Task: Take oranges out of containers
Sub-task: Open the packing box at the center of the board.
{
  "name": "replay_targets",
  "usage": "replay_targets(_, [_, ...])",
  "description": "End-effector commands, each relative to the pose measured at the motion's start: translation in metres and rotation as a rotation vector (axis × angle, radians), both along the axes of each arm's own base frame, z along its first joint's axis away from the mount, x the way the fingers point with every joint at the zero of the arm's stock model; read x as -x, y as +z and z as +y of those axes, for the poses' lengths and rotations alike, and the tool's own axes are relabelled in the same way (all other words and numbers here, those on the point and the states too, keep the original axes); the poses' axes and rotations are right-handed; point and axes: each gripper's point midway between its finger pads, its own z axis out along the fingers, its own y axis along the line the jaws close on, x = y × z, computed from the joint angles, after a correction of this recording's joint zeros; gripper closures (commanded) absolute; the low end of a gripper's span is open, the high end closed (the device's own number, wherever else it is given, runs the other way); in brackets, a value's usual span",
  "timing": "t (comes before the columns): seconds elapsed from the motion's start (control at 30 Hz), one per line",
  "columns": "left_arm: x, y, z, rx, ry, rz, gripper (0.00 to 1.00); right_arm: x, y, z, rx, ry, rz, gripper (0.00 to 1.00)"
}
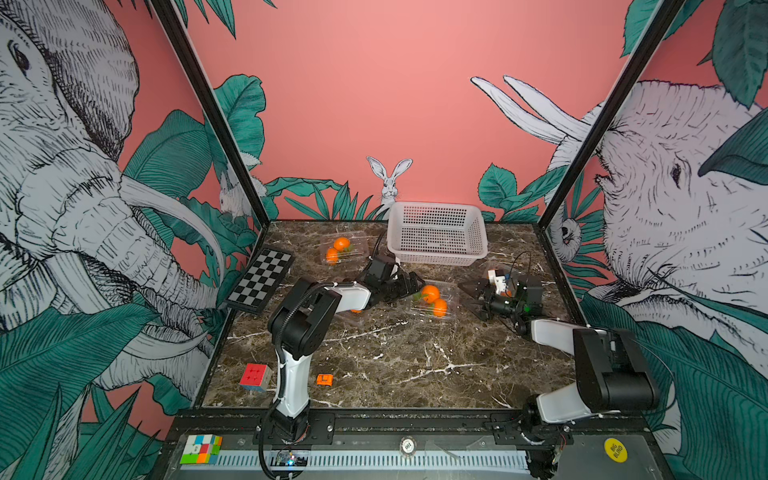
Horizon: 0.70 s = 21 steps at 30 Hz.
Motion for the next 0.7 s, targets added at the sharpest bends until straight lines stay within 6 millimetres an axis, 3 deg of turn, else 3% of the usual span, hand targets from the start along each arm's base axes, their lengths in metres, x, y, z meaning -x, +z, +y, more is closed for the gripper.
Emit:
replay_targets(0.0, [-0.001, 0.027, -0.01, 0.071, -0.02, -0.041, 0.01, -0.004, -0.005, 0.002, 0.022, 0.012, -0.036, 0.01])
replay_targets(0.23, [0.0, 0.036, -0.015, 0.102, -0.038, -0.061, 0.01, -0.009, 0.002, 0.007, -0.014, 0.018, -0.081, 0.01])
replay_targets(0.67, [0.002, 0.033, -0.019, 0.102, -0.041, -0.053, 0.01, -0.013, 0.012, 0.016, -0.044, 0.034, -0.119, 0.01])
